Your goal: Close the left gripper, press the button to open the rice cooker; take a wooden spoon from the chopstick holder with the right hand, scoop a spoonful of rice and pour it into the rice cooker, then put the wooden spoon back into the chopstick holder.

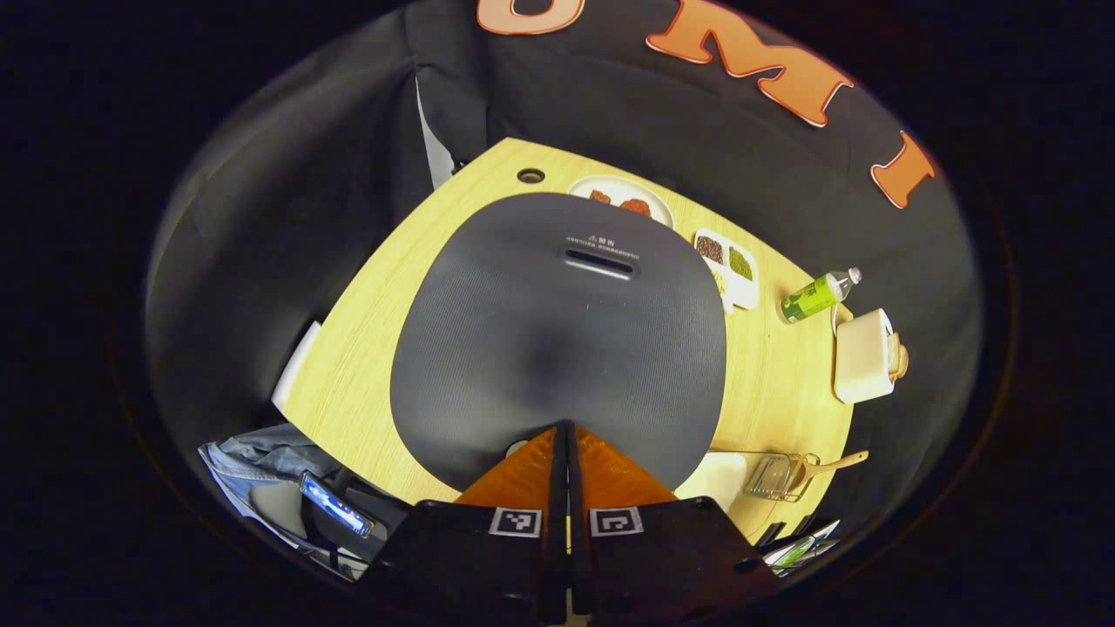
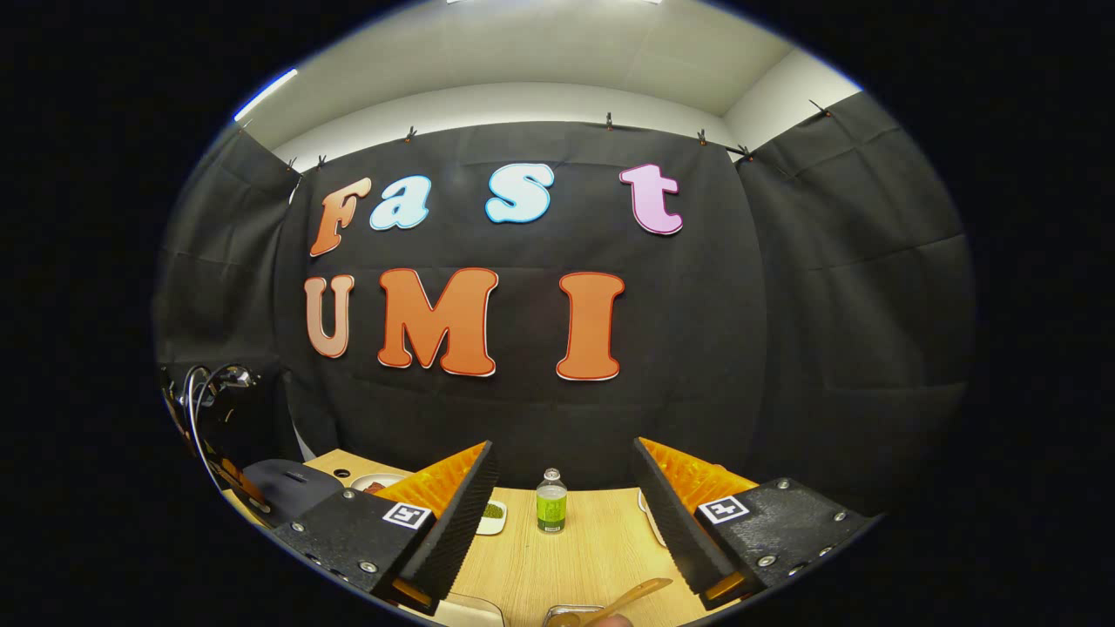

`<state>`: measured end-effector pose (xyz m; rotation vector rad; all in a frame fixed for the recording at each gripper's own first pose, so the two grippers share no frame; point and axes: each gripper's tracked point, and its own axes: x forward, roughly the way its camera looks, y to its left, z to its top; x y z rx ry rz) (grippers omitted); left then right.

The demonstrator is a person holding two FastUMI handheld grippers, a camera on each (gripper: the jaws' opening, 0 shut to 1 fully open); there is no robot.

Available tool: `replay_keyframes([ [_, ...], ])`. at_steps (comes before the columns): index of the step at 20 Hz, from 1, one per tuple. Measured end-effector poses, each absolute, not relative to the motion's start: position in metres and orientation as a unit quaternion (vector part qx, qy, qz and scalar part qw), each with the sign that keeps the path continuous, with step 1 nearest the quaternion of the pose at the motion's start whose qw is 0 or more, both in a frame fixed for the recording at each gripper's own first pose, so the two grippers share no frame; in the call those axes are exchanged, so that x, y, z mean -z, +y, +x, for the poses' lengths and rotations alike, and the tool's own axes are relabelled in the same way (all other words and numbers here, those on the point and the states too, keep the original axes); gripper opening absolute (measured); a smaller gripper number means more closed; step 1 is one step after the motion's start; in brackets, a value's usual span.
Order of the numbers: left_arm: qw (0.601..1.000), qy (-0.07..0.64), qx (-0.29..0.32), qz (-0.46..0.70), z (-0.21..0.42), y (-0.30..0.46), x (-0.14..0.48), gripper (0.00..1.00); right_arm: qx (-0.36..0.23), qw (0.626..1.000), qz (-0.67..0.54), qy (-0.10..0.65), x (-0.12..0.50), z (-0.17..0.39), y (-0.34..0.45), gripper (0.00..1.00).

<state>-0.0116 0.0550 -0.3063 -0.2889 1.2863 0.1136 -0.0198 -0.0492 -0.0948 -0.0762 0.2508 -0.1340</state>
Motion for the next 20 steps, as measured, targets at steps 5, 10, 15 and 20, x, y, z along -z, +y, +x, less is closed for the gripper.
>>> replay_keyframes([
  [5,0.864,0.494,-0.093,0.001,-0.006,0.053,0.286,0.06,0.058,0.988,-0.030,0.137,0.103,-0.028,-0.043,0.96],
  [10,0.927,0.351,-0.118,0.065,0.019,0.056,0.211,0.06,0.057,0.988,-0.038,0.141,0.104,-0.030,-0.047,0.96],
  [15,0.967,0.224,-0.113,0.046,0.034,0.049,0.145,0.16,0.057,0.986,-0.043,0.149,0.109,-0.039,-0.054,0.96],
  [20,0.987,0.138,-0.062,0.057,0.034,0.017,0.107,0.63,0.063,0.982,-0.041,0.171,0.123,-0.050,-0.067,0.96],
])
